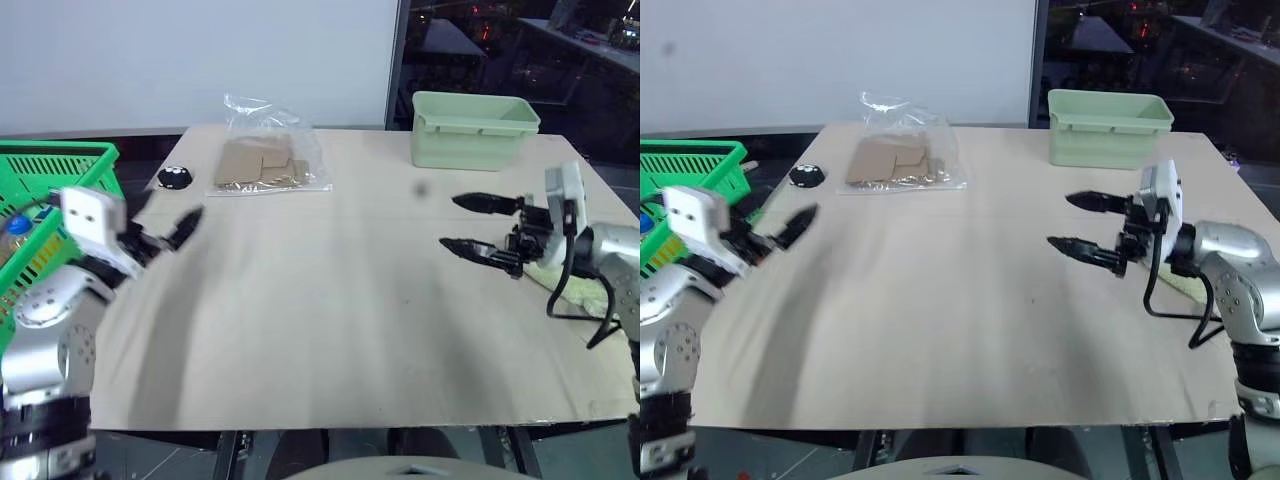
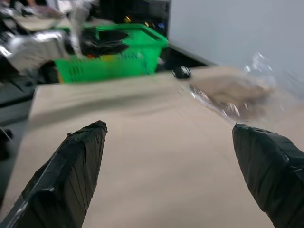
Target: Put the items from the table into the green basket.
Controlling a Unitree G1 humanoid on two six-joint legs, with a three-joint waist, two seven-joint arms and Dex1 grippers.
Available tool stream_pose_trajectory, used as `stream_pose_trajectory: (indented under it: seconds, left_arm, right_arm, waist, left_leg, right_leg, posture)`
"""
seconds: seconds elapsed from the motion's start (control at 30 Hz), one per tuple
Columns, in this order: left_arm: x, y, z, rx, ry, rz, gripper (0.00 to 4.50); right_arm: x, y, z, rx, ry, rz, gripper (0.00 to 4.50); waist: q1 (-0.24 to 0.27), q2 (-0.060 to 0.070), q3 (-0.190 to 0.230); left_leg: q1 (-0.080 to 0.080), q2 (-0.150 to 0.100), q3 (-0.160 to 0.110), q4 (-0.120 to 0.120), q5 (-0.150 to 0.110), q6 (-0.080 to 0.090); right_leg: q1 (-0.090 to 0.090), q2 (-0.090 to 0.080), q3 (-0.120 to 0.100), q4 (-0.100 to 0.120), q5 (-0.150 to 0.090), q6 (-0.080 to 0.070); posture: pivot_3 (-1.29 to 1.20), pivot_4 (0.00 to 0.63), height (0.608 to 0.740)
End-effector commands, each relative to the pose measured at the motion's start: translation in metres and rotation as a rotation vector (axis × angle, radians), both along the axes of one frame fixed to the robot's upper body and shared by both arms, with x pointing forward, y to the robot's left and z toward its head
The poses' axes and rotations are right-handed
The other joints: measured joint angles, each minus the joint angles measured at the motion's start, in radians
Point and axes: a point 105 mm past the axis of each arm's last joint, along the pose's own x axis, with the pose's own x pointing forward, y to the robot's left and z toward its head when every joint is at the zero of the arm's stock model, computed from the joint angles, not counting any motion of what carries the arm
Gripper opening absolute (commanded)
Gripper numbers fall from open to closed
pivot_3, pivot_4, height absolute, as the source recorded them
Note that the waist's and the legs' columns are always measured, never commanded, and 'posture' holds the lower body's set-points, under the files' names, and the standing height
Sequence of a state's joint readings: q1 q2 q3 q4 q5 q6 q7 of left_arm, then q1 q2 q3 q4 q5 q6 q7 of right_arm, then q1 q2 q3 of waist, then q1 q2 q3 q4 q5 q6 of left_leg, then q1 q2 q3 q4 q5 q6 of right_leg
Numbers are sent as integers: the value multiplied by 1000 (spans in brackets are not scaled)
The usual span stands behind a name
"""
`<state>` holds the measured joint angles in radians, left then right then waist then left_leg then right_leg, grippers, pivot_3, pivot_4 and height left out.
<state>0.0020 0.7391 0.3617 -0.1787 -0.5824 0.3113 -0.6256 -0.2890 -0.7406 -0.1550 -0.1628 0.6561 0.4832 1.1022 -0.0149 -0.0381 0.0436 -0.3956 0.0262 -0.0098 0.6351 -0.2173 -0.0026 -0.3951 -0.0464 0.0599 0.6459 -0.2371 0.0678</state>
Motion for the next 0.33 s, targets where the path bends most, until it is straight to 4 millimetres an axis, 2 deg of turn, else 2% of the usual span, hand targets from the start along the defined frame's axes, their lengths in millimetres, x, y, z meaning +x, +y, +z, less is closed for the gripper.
stream_pose_trajectory:
  seconds: [0.03,0.2,0.33]
  left_arm:
    - [-16,-28,-25,48,87,-84,4462]
    - [-39,-50,-69,59,229,-127,4462]
    - [-50,-60,-80,35,259,-159,4462]
  right_arm:
    - [0,-19,-13,-31,-35,-90,4500]
    - [-11,-38,-58,-58,45,-190,4500]
    - [-18,-48,-84,-96,78,-234,4500]
  waist:
    - [1,3,-1]
    - [2,6,-2]
    - [1,9,-3]
  left_leg:
    - [0,0,0,0,0,0]
    - [1,-1,2,1,0,0]
    - [2,-1,3,3,0,0]
  right_leg:
    - [0,0,0,0,0,-1]
    - [1,1,3,0,-1,-1]
    - [1,1,5,0,-3,2]
  posture:
    - [36,0,740]
    - [34,0,740]
    - [24,0,740]
